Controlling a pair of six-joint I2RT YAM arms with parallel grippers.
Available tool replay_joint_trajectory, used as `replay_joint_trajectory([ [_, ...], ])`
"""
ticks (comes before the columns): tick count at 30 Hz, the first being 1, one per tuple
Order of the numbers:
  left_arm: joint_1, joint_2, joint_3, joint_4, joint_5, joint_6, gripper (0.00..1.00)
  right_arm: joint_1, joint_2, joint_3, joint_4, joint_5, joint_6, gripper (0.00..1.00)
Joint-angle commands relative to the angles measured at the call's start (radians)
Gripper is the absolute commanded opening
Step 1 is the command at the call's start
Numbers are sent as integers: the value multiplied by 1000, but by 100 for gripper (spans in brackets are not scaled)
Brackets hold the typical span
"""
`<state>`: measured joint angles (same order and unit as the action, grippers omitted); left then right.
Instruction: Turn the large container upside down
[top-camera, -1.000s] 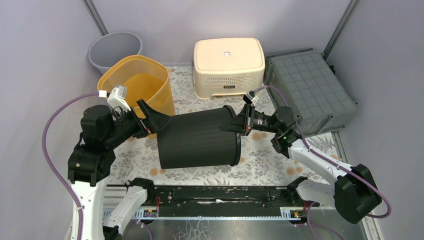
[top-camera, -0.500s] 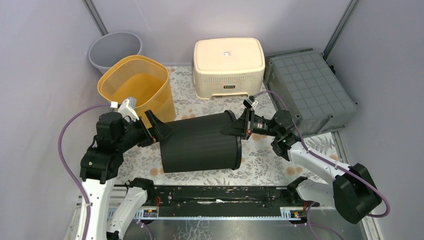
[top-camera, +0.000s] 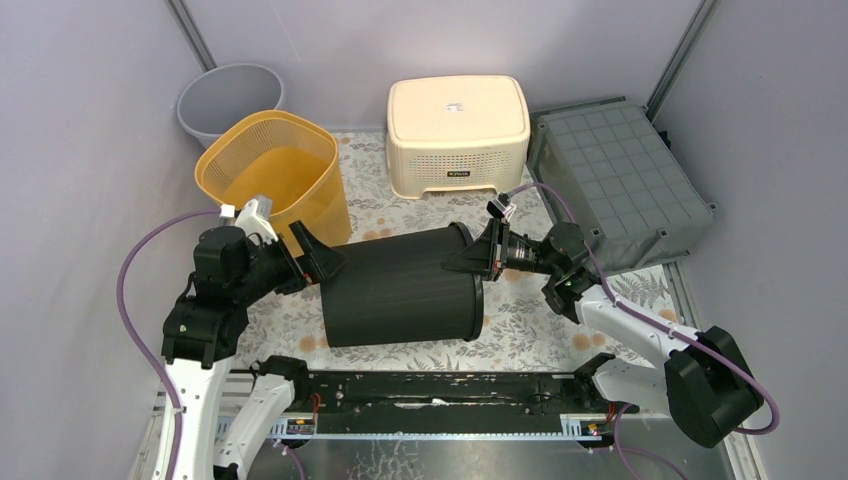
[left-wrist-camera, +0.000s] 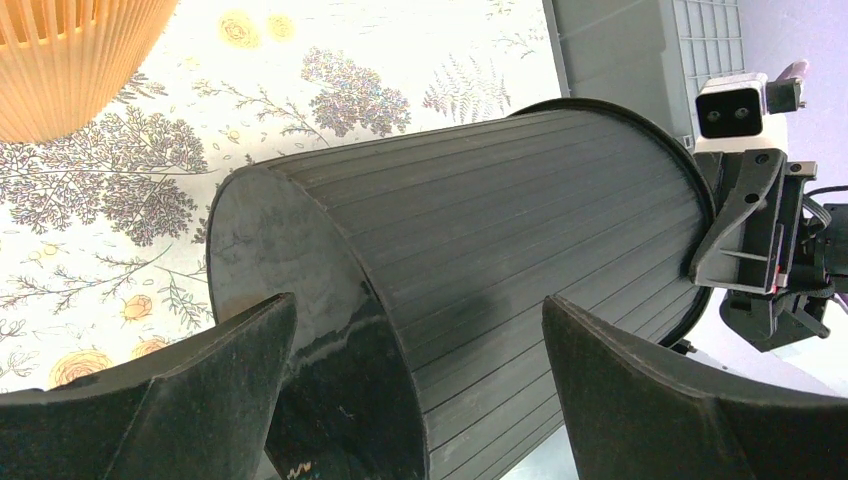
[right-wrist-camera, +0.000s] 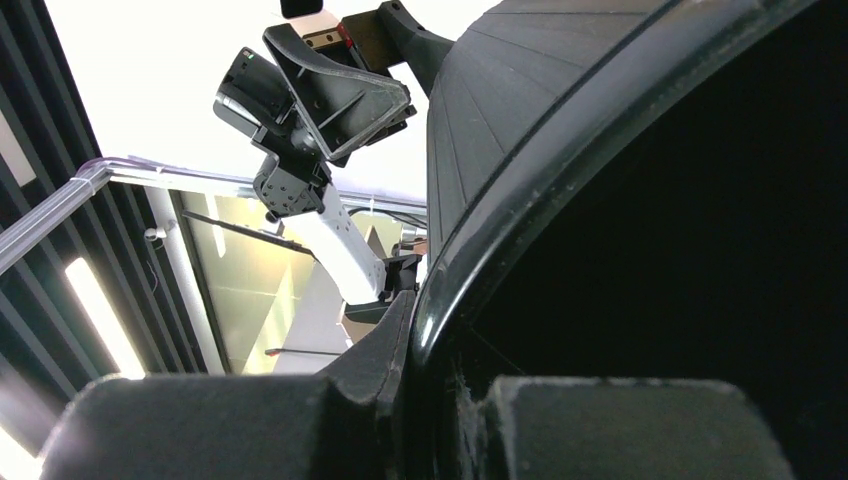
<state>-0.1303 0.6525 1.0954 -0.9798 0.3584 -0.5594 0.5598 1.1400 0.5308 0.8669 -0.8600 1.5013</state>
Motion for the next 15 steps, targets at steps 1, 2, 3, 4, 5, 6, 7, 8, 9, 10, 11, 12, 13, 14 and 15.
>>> replay_joint_trajectory([
  [1, -6, 3, 15, 58, 0, -3, 100, -7, -18, 17, 133, -25, 23, 0],
  [2, -6, 4, 21, 60, 1, -6, 100, -7, -17, 17, 135, -26, 23, 0],
  [3, -7, 5, 29, 64, 7, -12, 100, -7, -17, 17, 135, -27, 23, 0],
  [4, -7, 8, 40, 74, 20, -19, 100, -7, -17, 17, 135, -27, 22, 0],
  [5, -7, 15, 59, 82, 38, -27, 100, -8, -16, 17, 138, -28, 22, 0],
  [6, -6, 25, 83, 87, 58, -31, 100, -8, -13, 17, 142, -29, 24, 0],
  [7, -5, 41, 114, 92, 70, -36, 100, -8, -11, 15, 150, -31, 29, 0],
  [8, -6, 56, 149, 93, 79, -38, 100, -8, -8, 13, 161, -31, 34, 0],
  [9, -5, 73, 181, 92, 81, -37, 100, -8, -3, 10, 178, -30, 43, 0],
  [10, -6, 86, 217, 88, 80, -35, 100, -8, 3, 7, 198, -30, 57, 0],
  [11, -5, 99, 245, 84, 76, -32, 100, -7, 9, 5, 219, -30, 70, 0],
  [12, -6, 110, 273, 81, 72, -30, 100, -7, 16, 3, 239, -31, 82, 0],
  [13, -7, 117, 293, 81, 67, -31, 100, -7, 24, 2, 255, -32, 92, 0],
  [14, -7, 124, 313, 81, 66, -32, 100, -8, 31, 1, 270, -32, 101, 0],
  [15, -6, 129, 325, 82, 65, -35, 100, -7, 42, 1, 285, -31, 108, 0],
])
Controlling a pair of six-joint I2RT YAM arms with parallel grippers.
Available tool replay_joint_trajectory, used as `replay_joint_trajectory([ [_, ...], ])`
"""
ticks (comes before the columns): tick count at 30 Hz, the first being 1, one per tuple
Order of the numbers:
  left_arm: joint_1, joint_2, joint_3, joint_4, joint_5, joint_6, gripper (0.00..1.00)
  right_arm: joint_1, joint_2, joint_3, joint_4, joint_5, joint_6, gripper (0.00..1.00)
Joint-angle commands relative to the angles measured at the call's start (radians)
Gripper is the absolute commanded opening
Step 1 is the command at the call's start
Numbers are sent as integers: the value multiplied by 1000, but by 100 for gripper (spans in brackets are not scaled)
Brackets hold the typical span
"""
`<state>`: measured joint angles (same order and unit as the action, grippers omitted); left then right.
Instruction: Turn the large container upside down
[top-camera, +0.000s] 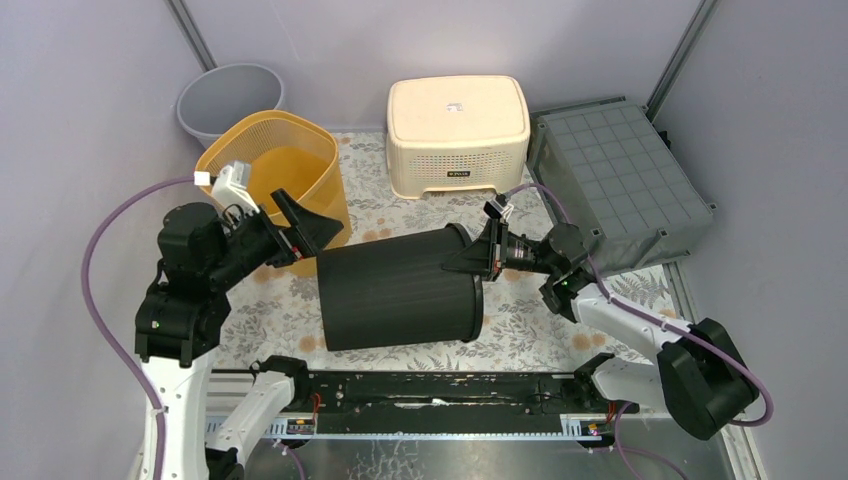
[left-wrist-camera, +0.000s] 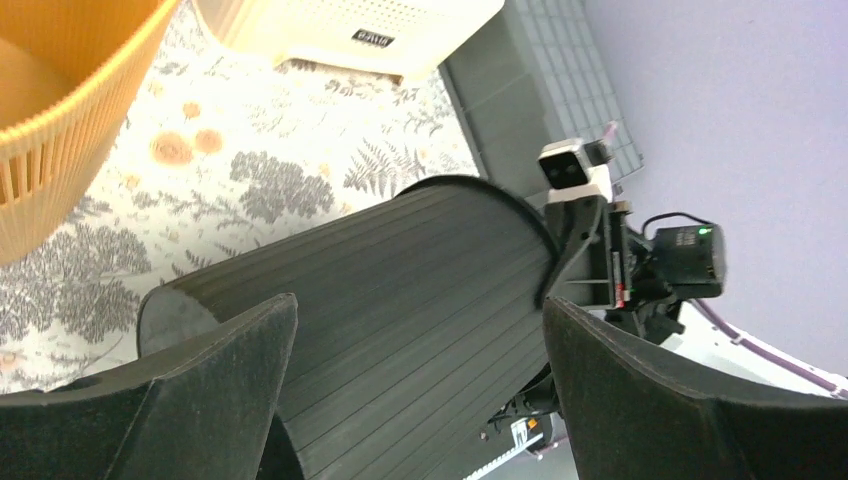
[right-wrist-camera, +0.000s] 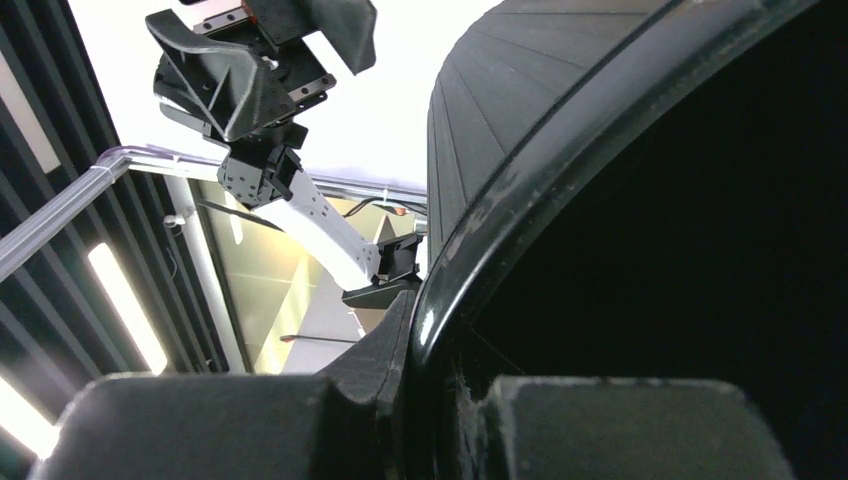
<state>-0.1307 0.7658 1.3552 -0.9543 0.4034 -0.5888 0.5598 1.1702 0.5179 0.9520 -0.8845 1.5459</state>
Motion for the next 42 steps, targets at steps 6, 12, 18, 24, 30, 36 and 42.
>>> replay_joint_trajectory([
  [6, -6, 48, 99, 79, 21, -16, 100, -16, 136, 28, 438, 15, 193, 0],
  [12, -5, 79, 134, 89, 20, -10, 100, -21, 345, 48, 752, 104, 341, 0],
  [18, -5, 117, 213, 25, -32, 41, 100, -20, 449, 152, 755, 121, 309, 0],
  [24, -5, 124, 250, -26, -109, 76, 100, -19, 542, 225, 756, 157, 298, 0],
  [30, -7, 109, 196, -33, -183, 96, 100, -14, 608, 279, 755, 188, 284, 0],
  [36, -6, 89, 123, -44, -273, 117, 100, -6, 685, 329, 756, 188, 276, 0],
  [42, -5, 61, 94, -66, -349, 134, 100, 1, 732, 334, 758, 195, 260, 0],
])
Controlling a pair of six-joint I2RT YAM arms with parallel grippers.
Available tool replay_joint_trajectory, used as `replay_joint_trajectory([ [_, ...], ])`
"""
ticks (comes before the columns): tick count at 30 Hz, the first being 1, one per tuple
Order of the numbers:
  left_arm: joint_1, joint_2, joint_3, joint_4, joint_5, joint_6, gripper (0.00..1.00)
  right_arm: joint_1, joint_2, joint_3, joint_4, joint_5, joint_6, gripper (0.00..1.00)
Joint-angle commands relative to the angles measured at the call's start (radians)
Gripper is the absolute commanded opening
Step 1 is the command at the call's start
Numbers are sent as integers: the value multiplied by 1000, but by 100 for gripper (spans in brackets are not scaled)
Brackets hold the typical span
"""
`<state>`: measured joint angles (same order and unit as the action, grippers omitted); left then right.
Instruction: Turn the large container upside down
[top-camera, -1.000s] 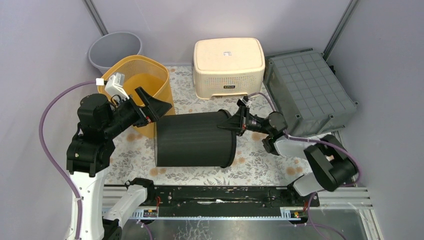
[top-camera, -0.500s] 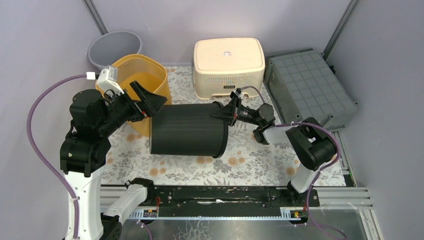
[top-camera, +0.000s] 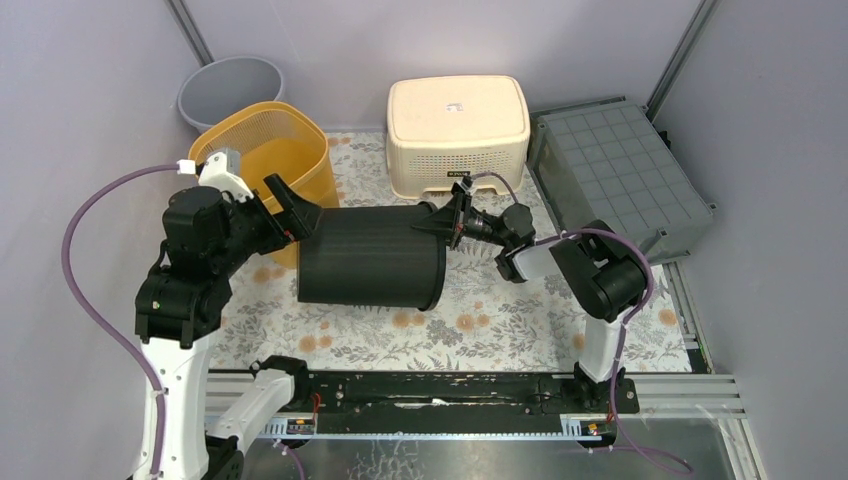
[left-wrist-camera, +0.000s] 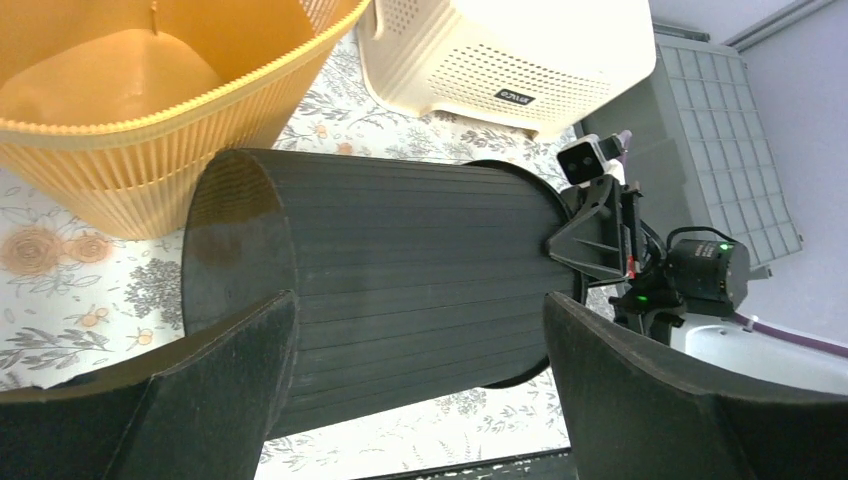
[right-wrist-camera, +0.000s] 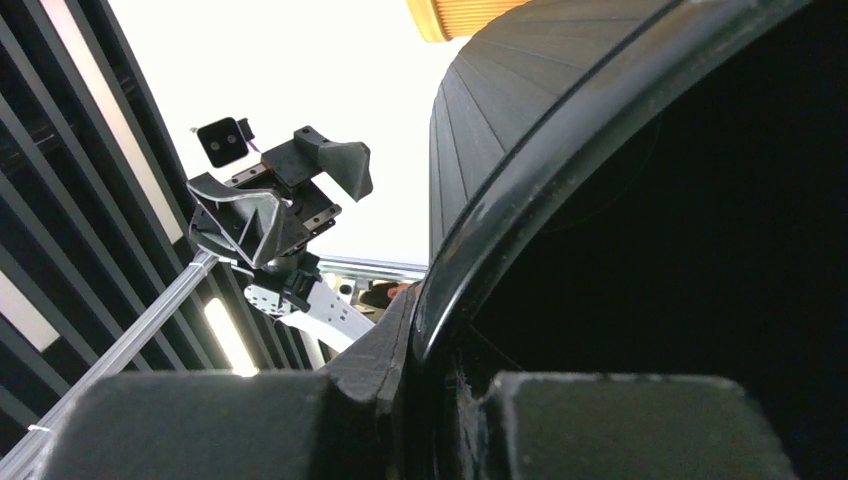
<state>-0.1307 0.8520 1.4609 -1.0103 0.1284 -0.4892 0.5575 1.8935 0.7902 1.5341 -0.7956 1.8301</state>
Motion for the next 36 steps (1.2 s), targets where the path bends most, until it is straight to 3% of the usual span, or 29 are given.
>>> replay_joint_trajectory([
  [1, -6, -26, -19, -12, -79, 35, 100, 7, 17, 69, 176, 108, -26, 0],
  [13, -6, -40, -122, 13, -118, 40, 100, 55, 75, 176, 176, 129, -15, 0],
  [26, -6, -87, -264, 71, -154, 36, 100, 73, 86, 162, 176, 139, -17, 0],
  [34, -6, -85, -327, 190, -75, 5, 100, 84, 82, 140, 174, 140, -24, 0],
  [36, -6, -84, -325, 207, -48, -3, 100, 84, 76, 123, 174, 138, -30, 6],
])
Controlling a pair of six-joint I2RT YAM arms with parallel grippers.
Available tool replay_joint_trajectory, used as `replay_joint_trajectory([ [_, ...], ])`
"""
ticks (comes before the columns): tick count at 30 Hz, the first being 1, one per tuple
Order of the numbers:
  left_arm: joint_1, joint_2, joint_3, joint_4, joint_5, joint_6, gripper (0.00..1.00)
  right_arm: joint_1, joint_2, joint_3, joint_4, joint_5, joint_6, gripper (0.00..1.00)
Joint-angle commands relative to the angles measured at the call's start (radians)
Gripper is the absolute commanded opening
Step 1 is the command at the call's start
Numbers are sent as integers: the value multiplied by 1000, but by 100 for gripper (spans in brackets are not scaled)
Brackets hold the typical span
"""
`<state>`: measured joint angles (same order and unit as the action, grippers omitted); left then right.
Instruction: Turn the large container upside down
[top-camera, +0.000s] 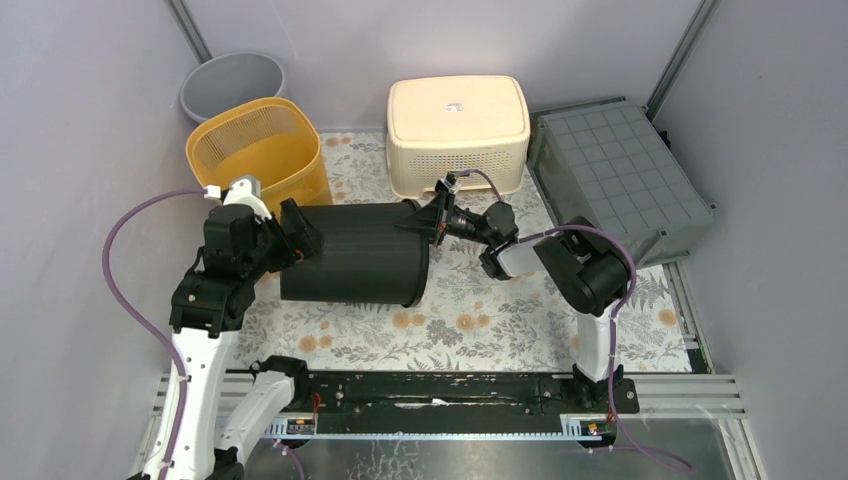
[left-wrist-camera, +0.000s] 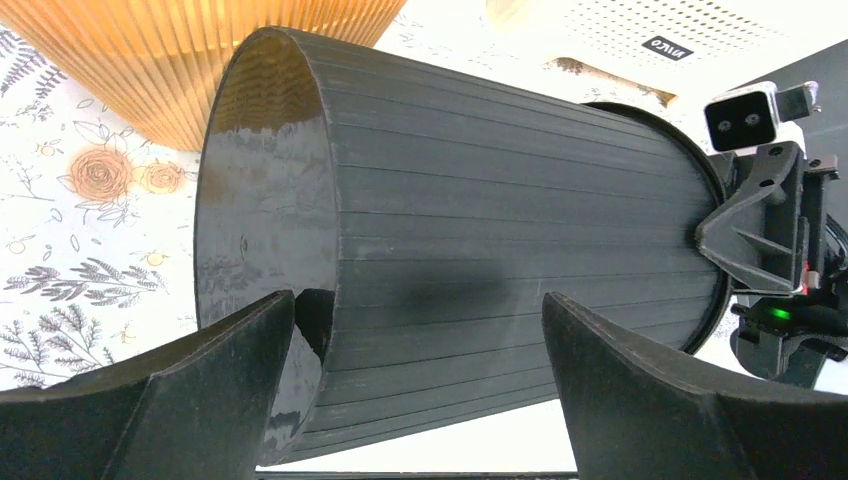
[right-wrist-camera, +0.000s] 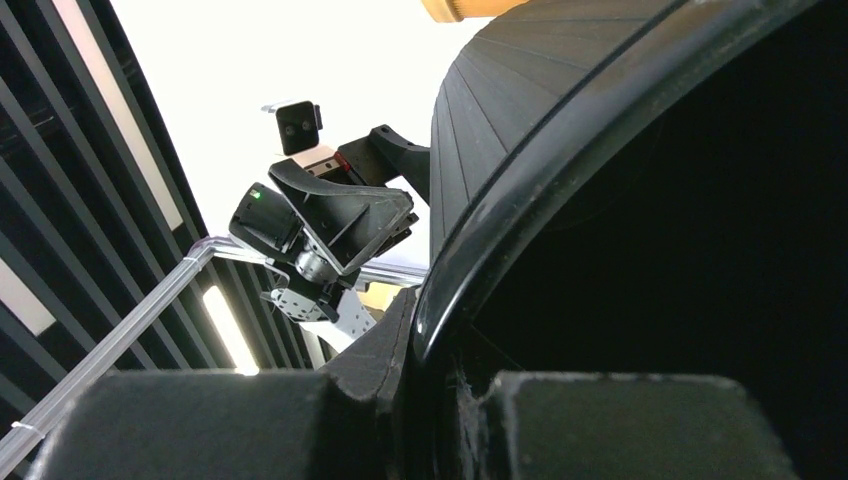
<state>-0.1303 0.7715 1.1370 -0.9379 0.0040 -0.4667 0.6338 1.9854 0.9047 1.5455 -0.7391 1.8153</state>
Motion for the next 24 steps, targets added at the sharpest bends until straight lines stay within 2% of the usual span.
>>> replay_joint_trajectory([
  [1, -6, -3, 3, 140, 89, -31, 100, 7, -19, 1, 163, 78, -20, 10],
  [4, -6, 0, 22, 146, 118, -41, 100, 7, -38, -34, 162, 69, -37, 23],
  [13, -6, 0, 56, 160, 160, -37, 100, 7, -118, -177, 160, 57, -89, 41],
  [18, -6, -4, 47, 179, 201, -53, 100, 2, -160, -243, 159, 58, -105, 45],
  [24, -6, 2, 49, 196, 244, -62, 100, -5, -186, -327, 153, 67, -129, 46],
])
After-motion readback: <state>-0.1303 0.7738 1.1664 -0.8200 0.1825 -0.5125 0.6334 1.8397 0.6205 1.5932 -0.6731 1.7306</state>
